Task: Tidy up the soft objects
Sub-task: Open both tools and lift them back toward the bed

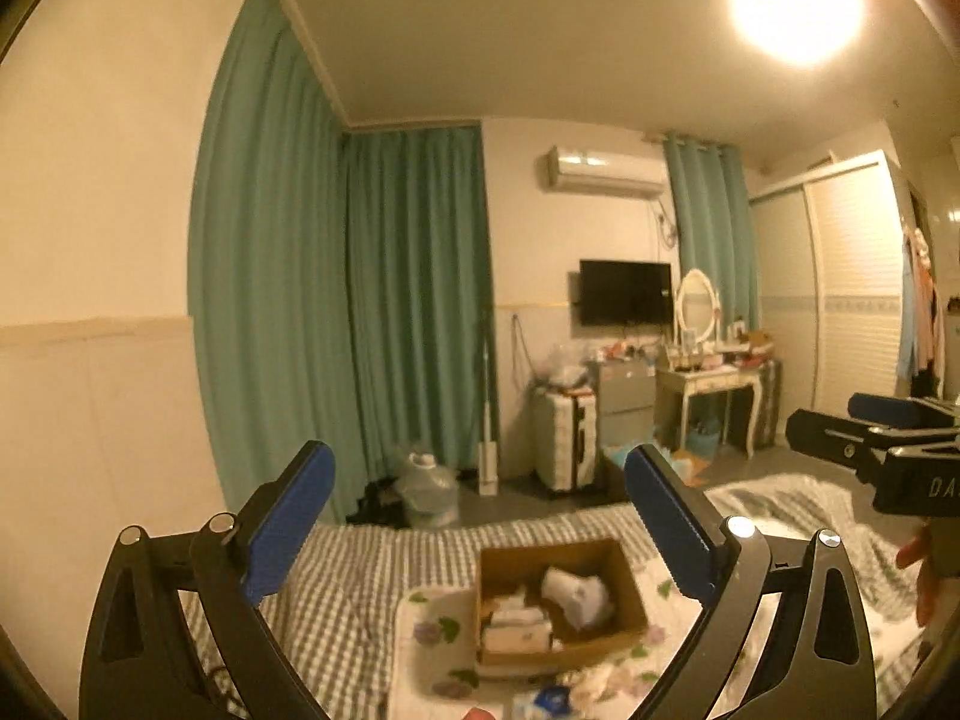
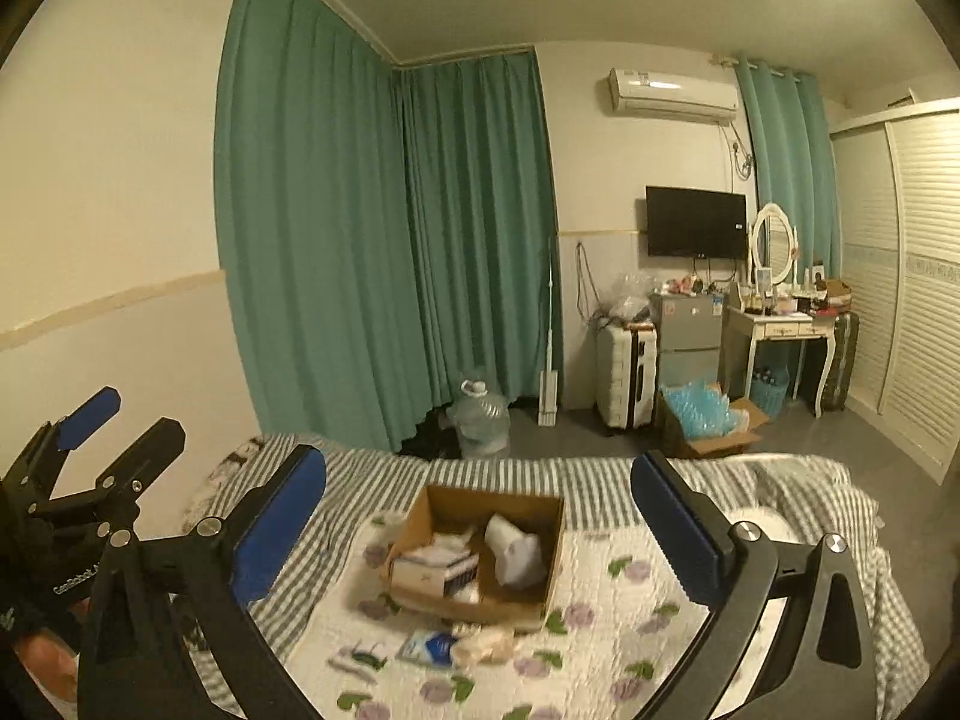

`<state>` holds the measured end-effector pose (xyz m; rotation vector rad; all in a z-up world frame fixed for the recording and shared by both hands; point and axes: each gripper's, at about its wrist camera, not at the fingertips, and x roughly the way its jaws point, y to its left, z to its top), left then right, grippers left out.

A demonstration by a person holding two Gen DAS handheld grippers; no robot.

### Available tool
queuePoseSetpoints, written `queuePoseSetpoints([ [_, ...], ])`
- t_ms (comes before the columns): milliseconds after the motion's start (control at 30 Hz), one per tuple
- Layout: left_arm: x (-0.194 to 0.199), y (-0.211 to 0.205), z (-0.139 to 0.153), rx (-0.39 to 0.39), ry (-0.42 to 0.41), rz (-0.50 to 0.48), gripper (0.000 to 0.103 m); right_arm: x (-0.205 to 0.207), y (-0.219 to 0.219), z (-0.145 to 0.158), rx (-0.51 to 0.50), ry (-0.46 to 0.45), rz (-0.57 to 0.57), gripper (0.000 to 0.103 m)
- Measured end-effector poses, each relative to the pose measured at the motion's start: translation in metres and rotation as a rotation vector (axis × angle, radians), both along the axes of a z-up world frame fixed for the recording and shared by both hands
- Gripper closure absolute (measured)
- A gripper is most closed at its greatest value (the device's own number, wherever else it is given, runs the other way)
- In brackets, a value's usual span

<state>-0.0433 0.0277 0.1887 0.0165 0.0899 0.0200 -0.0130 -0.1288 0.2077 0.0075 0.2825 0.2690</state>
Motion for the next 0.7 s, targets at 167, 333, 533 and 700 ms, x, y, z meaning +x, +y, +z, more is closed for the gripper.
queuePoseSetpoints([
  [167, -0.003, 0.007, -0.055, -0.039, 0.064, 0.031, 0.004, -0.009, 0.010, -0.063, -0.042, 0.027, -0.013, 0.001],
  [333, 0.020, 0.011, -0.111, -0.088, 0.167, 0.069, 0.004, 0.025, 0.016, -0.147, -0.042, 0.142, -0.027, 0.001],
  [533, 0.063, 0.015, -0.181, -0.113, 0.316, 0.080, 0.004, 0.075, 0.011, -0.224, -0.056, 0.258, -0.048, 0.001],
  [700, 0.090, 0.014, -0.240, -0.119, 0.450, 0.069, 0.005, 0.112, 0.010, -0.278, -0.042, 0.379, -0.046, 0.001],
])
